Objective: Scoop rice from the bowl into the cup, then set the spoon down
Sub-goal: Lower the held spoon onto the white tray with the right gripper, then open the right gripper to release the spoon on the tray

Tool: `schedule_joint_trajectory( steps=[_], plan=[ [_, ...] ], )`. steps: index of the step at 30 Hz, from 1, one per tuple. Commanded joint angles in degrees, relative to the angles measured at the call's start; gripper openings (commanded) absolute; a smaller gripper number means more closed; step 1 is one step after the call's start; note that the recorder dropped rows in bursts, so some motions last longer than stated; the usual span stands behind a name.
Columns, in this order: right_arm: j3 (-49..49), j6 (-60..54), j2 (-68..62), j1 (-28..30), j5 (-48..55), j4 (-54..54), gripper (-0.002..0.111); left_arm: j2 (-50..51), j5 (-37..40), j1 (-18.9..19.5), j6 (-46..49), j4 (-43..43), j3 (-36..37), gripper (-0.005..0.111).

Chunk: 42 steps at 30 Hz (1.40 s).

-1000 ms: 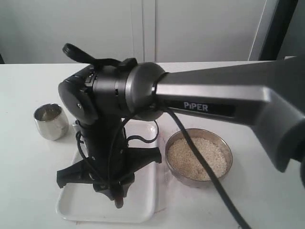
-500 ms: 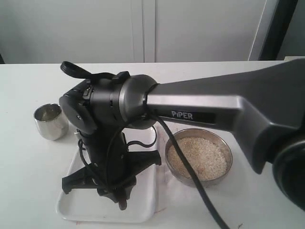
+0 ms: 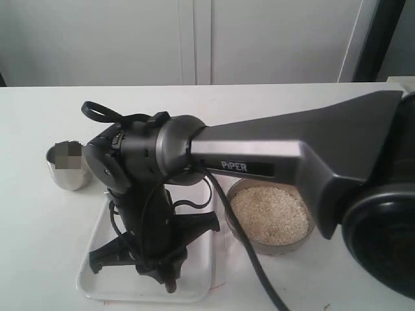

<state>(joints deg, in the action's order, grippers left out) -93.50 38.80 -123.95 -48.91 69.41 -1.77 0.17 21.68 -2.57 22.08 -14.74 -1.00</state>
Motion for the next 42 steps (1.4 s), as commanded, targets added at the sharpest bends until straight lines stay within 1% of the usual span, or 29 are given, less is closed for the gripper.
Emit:
schedule_joint_trajectory(
  steps=[1, 18, 20, 26, 33, 38, 42],
  plan=[
    [0.3, -1.2, -0.5, 0.4, -0.3, -0.5, 0.000, -0.2, 0.2, 0.1, 0.2, -0.6, 0.3, 0.014],
    [0.3, -1.6, -0.6, 0.4, -0.7, -0.8, 0.001, -0.2, 0.2, 0.1, 0.2, -0.6, 0.3, 0.014],
    [0.3, -1.6, -0.6, 0.4, -0.7, -0.8, 0.005, -0.2, 0.2, 0.1, 0.2, -0.6, 0.3, 0.014],
    [0.3, -1.6, -0.6, 0.4, -1.3, -0.8, 0.026, -0.2, 0.2, 0.1, 0.2, -0.6, 0.3, 0.014],
    [0.3, -1.6, -0.6, 0.4, -1.6, -0.8, 0.041, -0.2, 0.2, 0.1, 0.2, -0.6, 0.3, 0.014],
    [-0.9, -1.6, 0.1, 0.4, -2.4, -1.4, 0.040, -0.2, 0.2, 0.1, 0.2, -0.6, 0.3, 0.014],
    [-1.8, -1.6, 3.1, 0.4, -5.8, -2.1, 0.034, -0.2, 0.2, 0.1, 0.2, -0.6, 0.3, 0.014]
  ],
)
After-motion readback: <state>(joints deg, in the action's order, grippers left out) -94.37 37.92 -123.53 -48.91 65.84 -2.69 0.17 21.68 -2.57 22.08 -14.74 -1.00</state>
